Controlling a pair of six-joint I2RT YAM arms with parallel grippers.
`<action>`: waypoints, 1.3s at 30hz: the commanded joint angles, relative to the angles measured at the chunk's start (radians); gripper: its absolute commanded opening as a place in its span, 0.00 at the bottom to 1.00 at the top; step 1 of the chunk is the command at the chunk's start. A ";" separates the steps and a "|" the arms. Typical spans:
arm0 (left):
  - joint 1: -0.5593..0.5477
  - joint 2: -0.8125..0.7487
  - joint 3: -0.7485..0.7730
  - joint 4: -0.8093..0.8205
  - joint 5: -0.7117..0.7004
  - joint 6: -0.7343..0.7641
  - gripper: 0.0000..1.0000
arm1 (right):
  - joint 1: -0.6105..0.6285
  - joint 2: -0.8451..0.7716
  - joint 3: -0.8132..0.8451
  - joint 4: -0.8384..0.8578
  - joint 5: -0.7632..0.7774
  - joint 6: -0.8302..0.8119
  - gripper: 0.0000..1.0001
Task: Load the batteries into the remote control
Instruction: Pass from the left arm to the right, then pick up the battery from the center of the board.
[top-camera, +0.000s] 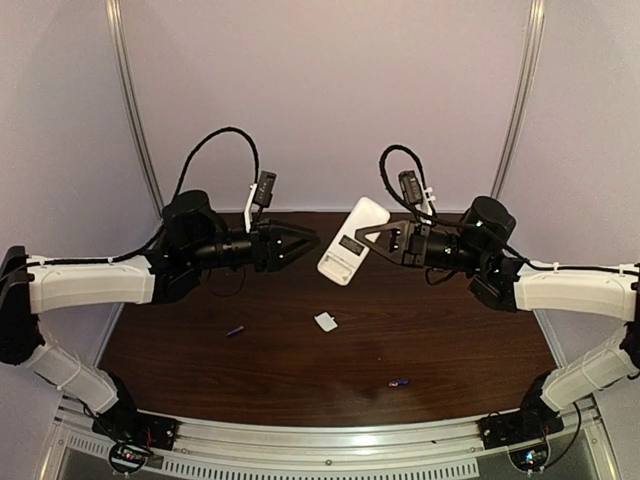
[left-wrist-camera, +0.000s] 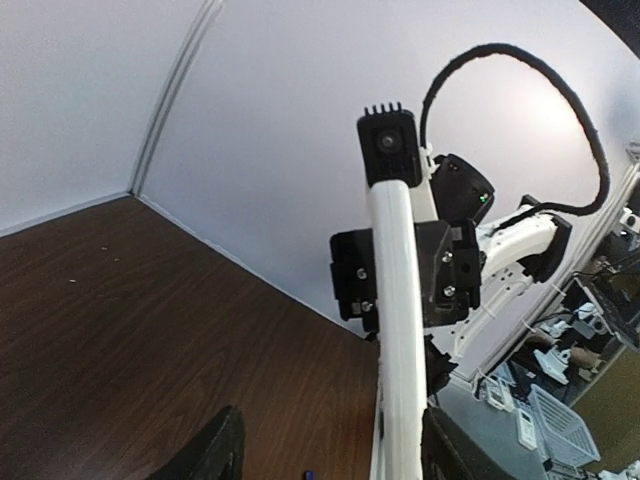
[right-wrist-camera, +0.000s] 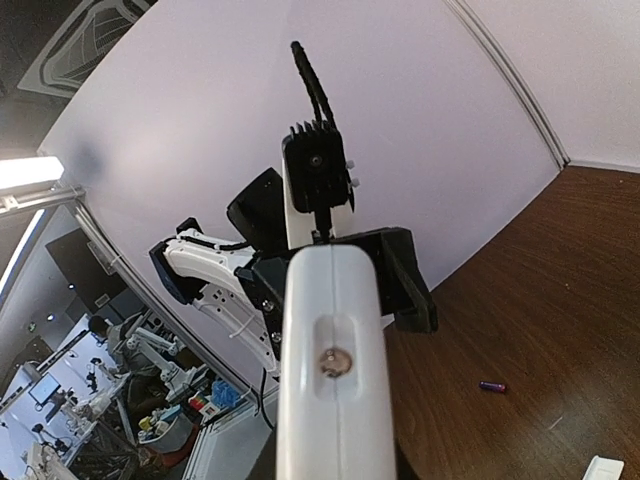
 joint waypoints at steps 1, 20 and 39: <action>0.041 -0.141 0.009 -0.341 -0.176 0.181 0.67 | -0.048 -0.060 -0.015 -0.099 0.023 -0.012 0.00; 0.066 -0.105 0.227 -1.295 -0.623 0.550 0.69 | -0.100 -0.068 -0.028 -0.385 -0.076 -0.143 0.00; 0.079 0.177 0.209 -1.418 -0.822 0.638 0.50 | -0.126 -0.087 -0.086 -0.418 -0.135 -0.161 0.00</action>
